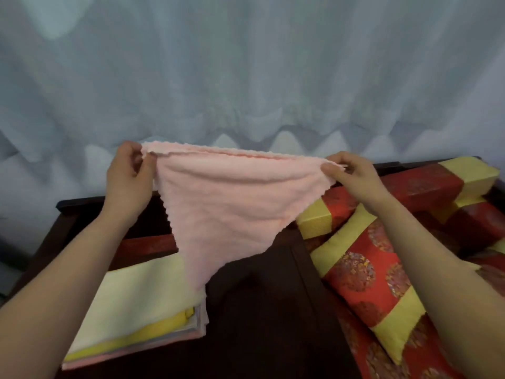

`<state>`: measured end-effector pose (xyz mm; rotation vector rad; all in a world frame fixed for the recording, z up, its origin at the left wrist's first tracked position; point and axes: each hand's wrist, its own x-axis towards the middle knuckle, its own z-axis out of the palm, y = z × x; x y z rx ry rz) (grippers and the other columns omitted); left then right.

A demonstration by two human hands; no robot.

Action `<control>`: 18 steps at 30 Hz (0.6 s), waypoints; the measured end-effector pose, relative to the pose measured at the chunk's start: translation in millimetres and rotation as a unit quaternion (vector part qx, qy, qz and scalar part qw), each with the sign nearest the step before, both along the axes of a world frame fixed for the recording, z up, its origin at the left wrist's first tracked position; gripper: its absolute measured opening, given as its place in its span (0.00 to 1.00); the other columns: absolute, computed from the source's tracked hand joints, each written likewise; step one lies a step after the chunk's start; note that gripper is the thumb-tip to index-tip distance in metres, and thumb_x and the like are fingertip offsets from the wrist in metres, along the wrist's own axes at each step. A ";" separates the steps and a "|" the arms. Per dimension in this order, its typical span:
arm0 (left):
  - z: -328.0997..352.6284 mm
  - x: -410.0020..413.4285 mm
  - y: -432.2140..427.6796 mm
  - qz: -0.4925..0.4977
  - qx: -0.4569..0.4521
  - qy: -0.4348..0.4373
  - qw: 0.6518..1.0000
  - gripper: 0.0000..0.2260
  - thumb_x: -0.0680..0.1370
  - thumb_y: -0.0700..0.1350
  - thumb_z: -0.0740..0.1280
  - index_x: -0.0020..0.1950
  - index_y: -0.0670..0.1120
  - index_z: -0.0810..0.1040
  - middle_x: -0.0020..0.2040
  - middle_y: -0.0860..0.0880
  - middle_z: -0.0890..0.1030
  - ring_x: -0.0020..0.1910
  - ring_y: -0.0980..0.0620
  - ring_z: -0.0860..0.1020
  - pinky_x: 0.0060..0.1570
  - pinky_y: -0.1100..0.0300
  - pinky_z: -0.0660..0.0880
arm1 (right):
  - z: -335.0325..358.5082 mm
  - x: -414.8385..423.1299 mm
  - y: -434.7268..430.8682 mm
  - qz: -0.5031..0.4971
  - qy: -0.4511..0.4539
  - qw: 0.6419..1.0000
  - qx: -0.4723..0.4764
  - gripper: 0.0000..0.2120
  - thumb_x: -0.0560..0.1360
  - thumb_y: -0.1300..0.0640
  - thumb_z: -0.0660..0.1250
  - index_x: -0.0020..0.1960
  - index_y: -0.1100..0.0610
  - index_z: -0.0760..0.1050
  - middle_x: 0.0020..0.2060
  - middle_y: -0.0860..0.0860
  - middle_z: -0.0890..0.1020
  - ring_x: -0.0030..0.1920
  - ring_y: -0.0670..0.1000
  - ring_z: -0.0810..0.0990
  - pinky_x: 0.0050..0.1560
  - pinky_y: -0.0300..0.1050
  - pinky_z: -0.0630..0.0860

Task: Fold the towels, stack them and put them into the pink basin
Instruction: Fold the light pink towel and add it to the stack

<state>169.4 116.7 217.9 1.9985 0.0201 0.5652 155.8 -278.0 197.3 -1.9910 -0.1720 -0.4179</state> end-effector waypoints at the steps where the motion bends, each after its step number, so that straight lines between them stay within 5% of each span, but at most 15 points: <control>1: 2.2 1.0 -5.7 0.018 -0.010 0.002 1.000 0.03 0.77 0.44 0.62 0.48 0.52 0.69 0.44 0.47 0.77 0.41 0.51 0.74 0.42 0.59 0.71 | 0.1 -1.6 3.4 -0.001 -0.004 1.000 0.000 0.07 0.75 0.62 0.68 0.39 0.56 0.75 0.31 0.42 0.78 0.32 0.36 0.73 0.35 0.30 0.70; 4: 8.5 -2.1 -33.0 0.019 -0.063 0.001 0.998 0.13 0.72 0.34 0.59 0.40 0.53 0.69 0.38 0.54 0.75 0.34 0.61 0.71 0.35 0.68 0.67 | -2.7 -5.4 22.0 0.013 -0.022 0.999 -0.024 0.05 0.73 0.59 0.71 0.40 0.57 0.77 0.31 0.46 0.78 0.32 0.41 0.73 0.33 0.35 0.69; 6: 3.6 -9.5 -57.1 -0.044 -0.070 0.032 0.996 0.16 0.71 0.32 0.56 0.40 0.54 0.71 0.36 0.49 0.77 0.34 0.56 0.72 0.35 0.65 0.68 | -5.0 -8.2 39.8 0.035 -0.010 0.999 -0.040 0.04 0.71 0.58 0.74 0.41 0.58 0.81 0.33 0.51 0.80 0.34 0.42 0.74 0.35 0.35 0.70; 9: -17.1 -27.7 -95.2 -0.199 -0.006 0.122 0.972 0.12 0.72 0.44 0.65 0.53 0.56 0.74 0.38 0.48 0.77 0.35 0.55 0.73 0.38 0.62 0.71 | -7.3 -13.2 71.2 0.077 0.027 0.994 -0.080 0.05 0.67 0.59 0.76 0.42 0.58 0.83 0.36 0.52 0.84 0.36 0.41 0.76 0.39 0.36 0.72; 11: -37.3 -35.8 -112.4 -0.260 0.119 0.168 0.944 0.22 0.68 0.57 0.71 0.61 0.57 0.72 0.46 0.54 0.79 0.43 0.57 0.76 0.45 0.61 0.75 | -11.1 -17.2 87.6 0.105 0.051 0.990 -0.084 0.06 0.67 0.62 0.75 0.43 0.55 0.83 0.36 0.50 0.84 0.34 0.41 0.76 0.39 0.39 0.74; 13: -54.5 -40.9 -120.8 -0.282 0.198 0.182 0.921 0.17 0.69 0.57 0.72 0.56 0.56 0.77 0.45 0.55 0.81 0.43 0.56 0.78 0.45 0.56 0.77 | -15.0 -22.4 94.0 0.121 0.074 0.987 -0.075 0.09 0.67 0.64 0.73 0.44 0.54 0.82 0.36 0.50 0.83 0.33 0.40 0.76 0.38 0.36 0.74; 15: -64.5 -45.2 -118.7 -0.294 0.150 0.173 0.928 0.04 0.72 0.52 0.72 0.45 0.58 0.79 0.37 0.56 0.82 0.37 0.59 0.78 0.40 0.57 0.75 | -22.3 -30.6 90.1 0.134 0.105 0.985 -0.003 0.10 0.69 0.66 0.72 0.48 0.57 0.82 0.41 0.54 0.84 0.37 0.43 0.79 0.41 0.38 0.77; 18: -69.1 -56.6 -103.4 -0.314 0.024 0.174 0.933 0.03 0.72 0.44 0.72 0.44 0.52 0.82 0.38 0.59 0.83 0.37 0.61 0.80 0.39 0.66 0.75 | -50.5 -48.6 70.1 0.070 0.110 0.986 0.102 0.08 0.72 0.66 0.69 0.50 0.60 0.81 0.43 0.55 0.85 0.42 0.48 0.82 0.45 0.40 0.79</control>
